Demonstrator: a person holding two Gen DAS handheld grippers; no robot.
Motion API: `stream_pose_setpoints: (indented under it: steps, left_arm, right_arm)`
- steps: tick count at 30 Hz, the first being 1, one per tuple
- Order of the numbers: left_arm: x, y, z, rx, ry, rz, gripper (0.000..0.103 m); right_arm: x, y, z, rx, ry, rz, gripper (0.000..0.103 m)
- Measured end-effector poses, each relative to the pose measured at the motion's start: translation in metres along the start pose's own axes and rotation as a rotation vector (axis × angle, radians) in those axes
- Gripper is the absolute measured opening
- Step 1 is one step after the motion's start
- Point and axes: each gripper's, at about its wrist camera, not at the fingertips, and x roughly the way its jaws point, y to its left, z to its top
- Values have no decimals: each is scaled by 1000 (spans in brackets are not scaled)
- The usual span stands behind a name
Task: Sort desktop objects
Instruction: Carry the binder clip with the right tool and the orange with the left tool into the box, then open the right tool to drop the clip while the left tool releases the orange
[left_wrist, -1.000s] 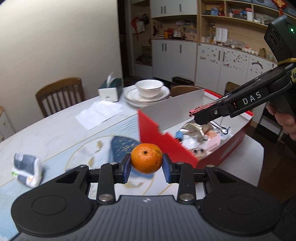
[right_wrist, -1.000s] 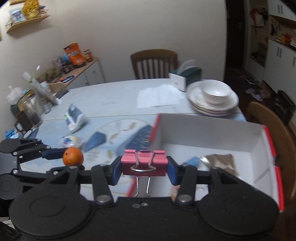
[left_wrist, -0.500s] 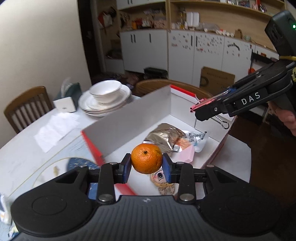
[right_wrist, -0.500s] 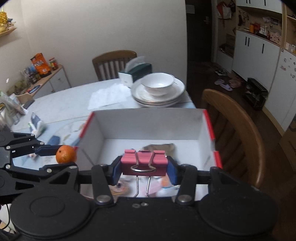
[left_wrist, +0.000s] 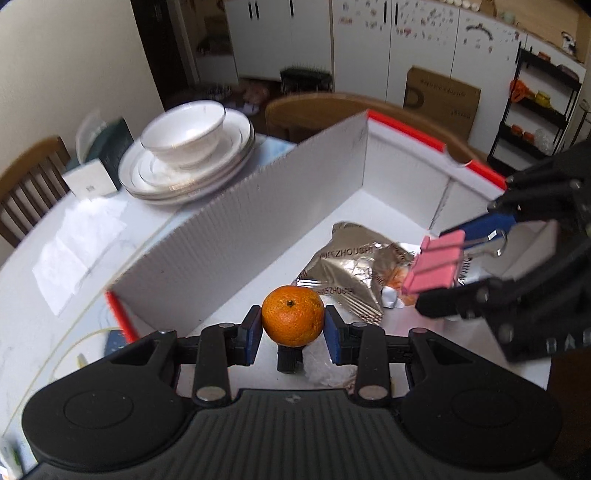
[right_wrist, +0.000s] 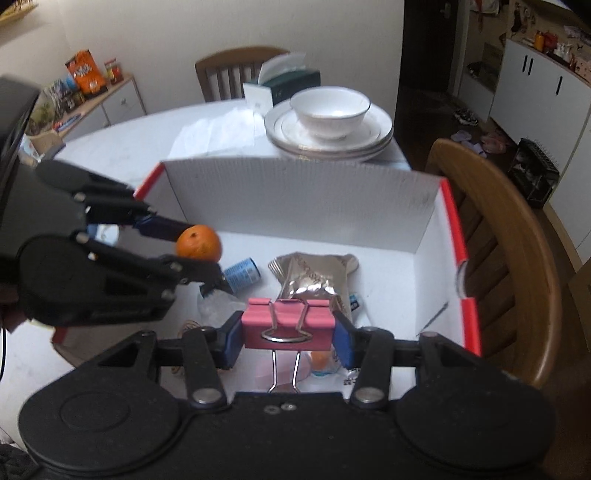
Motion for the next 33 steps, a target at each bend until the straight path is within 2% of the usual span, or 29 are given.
stream_pose_setpoints:
  steps: [6,15,19,23,27,33]
  left_arm:
    - [30,2,8,16,111,-20,34]
    - [45,-2,11,32,180,-62,35]
    - [46,-5,11,48,179,-64,37]
    - [42,-6,10,43,158,-66,58]
    - [31,-6,7,32,126,-72,58]
    - [2,-4,-1,-8,54,-85,58]
  right_arm:
    - [23,-2,-1,-22,97,-11,48]
    - [36,-8,-7,-31,167,-1,48]
    - [37,-10,-9,-33,176,9,50]
    - [31,-10,-9,-39,160,27,58]
    - [19,-14,-9,-25,130,54,66]
    - [-5,-15,-8,-9,72,85,69]
